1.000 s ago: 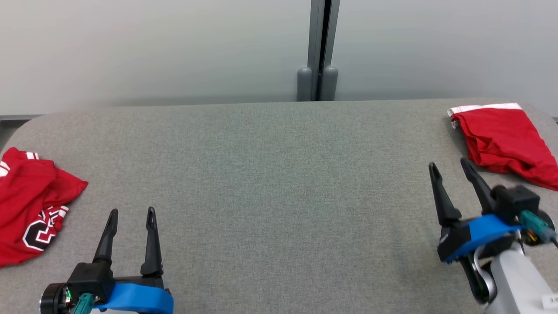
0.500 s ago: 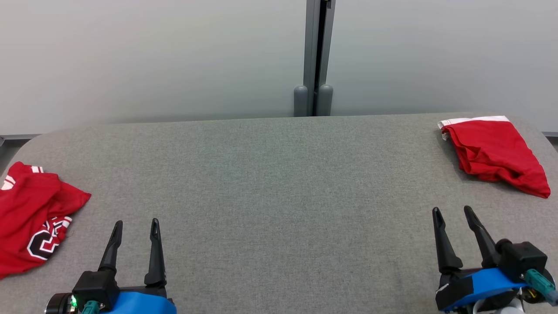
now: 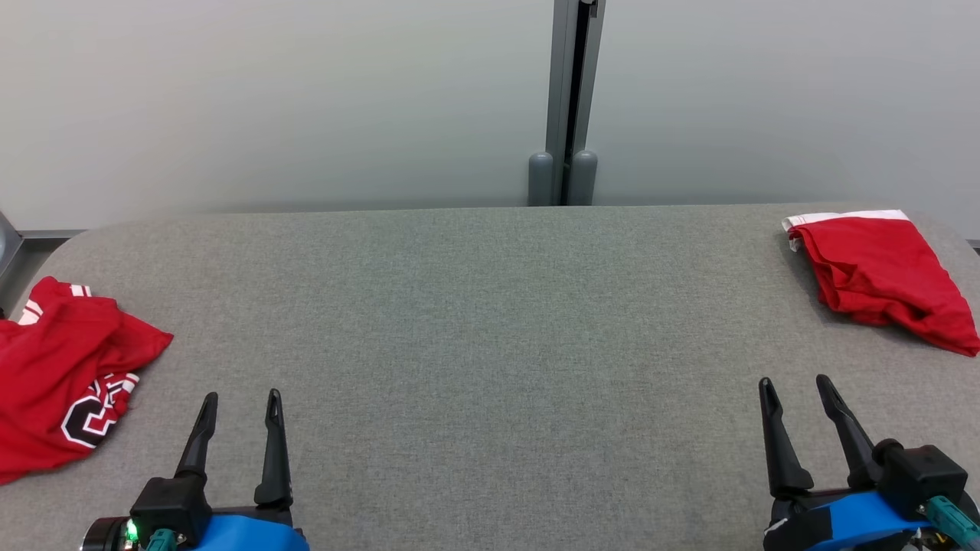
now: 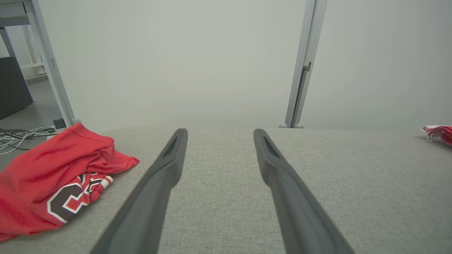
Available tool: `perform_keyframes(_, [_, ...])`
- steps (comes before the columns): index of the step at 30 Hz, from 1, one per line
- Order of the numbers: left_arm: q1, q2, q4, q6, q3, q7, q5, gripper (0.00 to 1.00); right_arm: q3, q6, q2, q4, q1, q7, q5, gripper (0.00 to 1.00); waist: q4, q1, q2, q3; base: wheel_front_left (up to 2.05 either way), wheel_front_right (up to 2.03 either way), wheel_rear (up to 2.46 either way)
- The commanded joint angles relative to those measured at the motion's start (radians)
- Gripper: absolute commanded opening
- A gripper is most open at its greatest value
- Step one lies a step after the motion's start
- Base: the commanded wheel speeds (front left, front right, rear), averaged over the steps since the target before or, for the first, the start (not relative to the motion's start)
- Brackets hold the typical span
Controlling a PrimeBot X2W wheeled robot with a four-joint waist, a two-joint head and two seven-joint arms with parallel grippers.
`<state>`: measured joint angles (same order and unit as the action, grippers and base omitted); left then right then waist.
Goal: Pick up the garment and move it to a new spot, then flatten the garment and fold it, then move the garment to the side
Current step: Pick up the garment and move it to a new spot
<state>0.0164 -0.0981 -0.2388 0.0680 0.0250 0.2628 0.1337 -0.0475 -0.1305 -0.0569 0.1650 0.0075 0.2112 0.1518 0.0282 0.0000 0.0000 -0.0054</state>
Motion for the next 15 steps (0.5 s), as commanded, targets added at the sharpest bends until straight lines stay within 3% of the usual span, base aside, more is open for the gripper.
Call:
perform_keyframes(1, [-0.004,-0.005,-0.003,-0.001,0.004,0.003,0.006,1.0,-0.003,-0.001,0.003,-0.011,0.015,-0.005,-0.006,1.0,0.001,0.0,0.0,0.0,0.0,0.0,0.0])
perform_keyframes(15, [-0.017,-0.005,-0.009,-0.008,0.007,0.003,0.005,1.0,-0.002,-0.001,0.007,-0.033,0.027,-0.024,-0.012,1.0,0.017,0.0,0.0,-0.002,0.0,0.0,0.0])
